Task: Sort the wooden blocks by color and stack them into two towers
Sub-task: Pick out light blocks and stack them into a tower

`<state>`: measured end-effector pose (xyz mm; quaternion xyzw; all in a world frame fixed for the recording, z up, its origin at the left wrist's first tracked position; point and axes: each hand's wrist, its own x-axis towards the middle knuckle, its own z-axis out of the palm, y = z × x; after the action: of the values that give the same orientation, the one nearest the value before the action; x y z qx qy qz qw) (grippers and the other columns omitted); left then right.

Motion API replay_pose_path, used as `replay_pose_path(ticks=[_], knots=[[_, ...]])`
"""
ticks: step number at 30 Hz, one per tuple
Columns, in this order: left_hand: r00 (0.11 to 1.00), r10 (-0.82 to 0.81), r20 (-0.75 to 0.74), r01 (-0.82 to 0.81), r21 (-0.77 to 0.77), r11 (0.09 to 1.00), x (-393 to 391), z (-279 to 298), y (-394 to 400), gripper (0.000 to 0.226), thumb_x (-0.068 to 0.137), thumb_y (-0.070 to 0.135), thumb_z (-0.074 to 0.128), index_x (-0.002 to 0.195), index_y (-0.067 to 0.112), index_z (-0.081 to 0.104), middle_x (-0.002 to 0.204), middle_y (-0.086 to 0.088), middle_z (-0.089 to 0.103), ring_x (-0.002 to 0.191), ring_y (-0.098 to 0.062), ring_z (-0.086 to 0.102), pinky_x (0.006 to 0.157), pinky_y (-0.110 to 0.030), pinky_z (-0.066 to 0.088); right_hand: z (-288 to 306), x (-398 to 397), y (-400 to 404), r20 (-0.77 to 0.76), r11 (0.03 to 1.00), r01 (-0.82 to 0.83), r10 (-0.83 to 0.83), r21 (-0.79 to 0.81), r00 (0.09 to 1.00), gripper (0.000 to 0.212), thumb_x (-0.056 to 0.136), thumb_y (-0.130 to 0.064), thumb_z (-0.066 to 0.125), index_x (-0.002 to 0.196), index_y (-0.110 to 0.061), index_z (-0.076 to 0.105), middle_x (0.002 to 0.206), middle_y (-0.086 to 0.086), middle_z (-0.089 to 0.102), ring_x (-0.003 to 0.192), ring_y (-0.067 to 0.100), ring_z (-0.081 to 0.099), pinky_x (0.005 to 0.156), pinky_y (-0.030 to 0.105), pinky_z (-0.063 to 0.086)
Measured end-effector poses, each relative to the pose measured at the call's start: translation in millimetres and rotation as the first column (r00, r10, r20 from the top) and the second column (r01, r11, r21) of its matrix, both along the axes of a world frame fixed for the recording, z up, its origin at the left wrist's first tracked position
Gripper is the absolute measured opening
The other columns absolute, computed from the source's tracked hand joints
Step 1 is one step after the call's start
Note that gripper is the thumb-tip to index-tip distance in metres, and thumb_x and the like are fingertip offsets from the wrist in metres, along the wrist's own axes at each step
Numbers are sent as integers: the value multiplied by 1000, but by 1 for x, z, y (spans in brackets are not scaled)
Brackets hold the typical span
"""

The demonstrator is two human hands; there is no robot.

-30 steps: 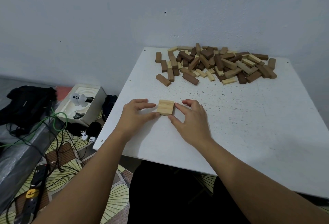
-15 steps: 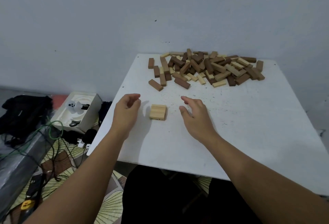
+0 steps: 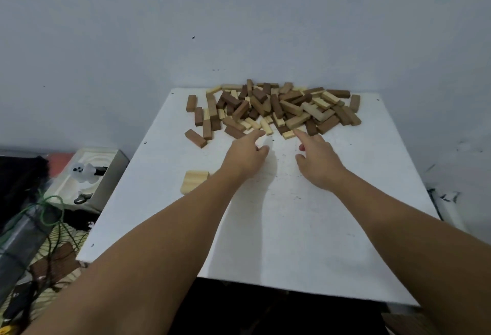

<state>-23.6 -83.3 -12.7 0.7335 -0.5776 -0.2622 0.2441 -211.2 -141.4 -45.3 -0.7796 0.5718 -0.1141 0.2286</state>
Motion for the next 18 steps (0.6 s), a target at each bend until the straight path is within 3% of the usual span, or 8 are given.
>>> replay_pose_path(ticks=[2, 3, 6, 8, 10, 13, 16, 18], knots=[[993, -48, 105, 39, 88, 995, -9, -5, -15, 61, 106, 31, 51, 162, 28, 28, 133, -12, 63, 113, -29, 61, 89, -38, 51, 0, 1, -11, -33, 999, 6, -4, 50, 999, 61, 104, -30, 48, 160, -37, 24, 141, 9, 47, 120, 30, 53, 102, 52, 47], [983, -76, 165, 53, 136, 989, -12, -6, -21, 68, 105, 31, 50, 165, 28, 18, 125, -13, 64, 109, -30, 61, 85, -38, 52, -1, 2, -14, -56, 998, 15, -12, 59, 998, 59, 105, -34, 46, 160, -38, 24, 142, 9, 46, 121, 30, 52, 103, 51, 45], [957, -126, 263, 63, 237, 970, -18, -5, -37, 76, 104, 37, 47, 165, 30, 3, 111, -13, 64, 101, -32, 62, 77, -40, 52, -9, 4, -8, -13, 997, 59, -59, -47, 998, 51, 104, -35, 45, 154, -38, 39, 131, 5, 50, 119, 28, 52, 101, 47, 39], [940, -122, 317, 47, 234, 971, -20, -6, -39, 67, 103, 42, 45, 163, 32, 16, 115, -13, 65, 104, -33, 62, 79, -41, 53, -18, 2, 2, 116, 982, 82, -63, -169, 991, 41, 100, -27, 50, 139, -38, 57, 112, -2, 53, 107, 24, 56, 98, 46, 40], [949, -85, 302, 30, 183, 983, -18, -10, -36, 48, 101, 42, 47, 148, 34, 38, 108, -7, 65, 96, -27, 61, 71, -36, 48, -23, -1, 5, 233, 971, 110, -60, -210, 971, 32, 97, -20, 54, 120, -37, 67, 102, -7, 51, 94, 20, 57, 93, 46, 45], [995, -24, 99, 18, 56, 998, -17, -18, -34, 23, 98, 33, 55, 122, 31, 53, 95, -6, 65, 77, -19, 57, 61, -33, 40, -26, -3, 2, 281, 969, 133, -70, -210, 957, 29, 97, -19, 55, 114, -38, 69, 99, -10, 51, 88, 17, 57, 91, 46, 49], [999, -42, 9, 42, -10, 999, -19, -20, -44, 46, 96, 31, 56, 141, 36, 48, 109, -17, 62, 80, -20, 57, 66, -33, 45, -29, -1, 2, 235, 965, 117, -61, -234, 970, 34, 98, -24, 55, 128, -36, 66, 108, -5, 55, 97, 19, 57, 95, 46, 47], [994, -78, 78, 72, 76, 994, -26, -15, -54, 64, 97, 35, 54, 157, 42, 31, 133, -18, 50, 99, -26, 60, 87, -41, 53, -31, -1, 1, 211, 964, 119, -69, -237, 975, 35, 100, -26, 55, 133, -31, 65, 115, -1, 58, 102, 21, 58, 96, 45, 46]])
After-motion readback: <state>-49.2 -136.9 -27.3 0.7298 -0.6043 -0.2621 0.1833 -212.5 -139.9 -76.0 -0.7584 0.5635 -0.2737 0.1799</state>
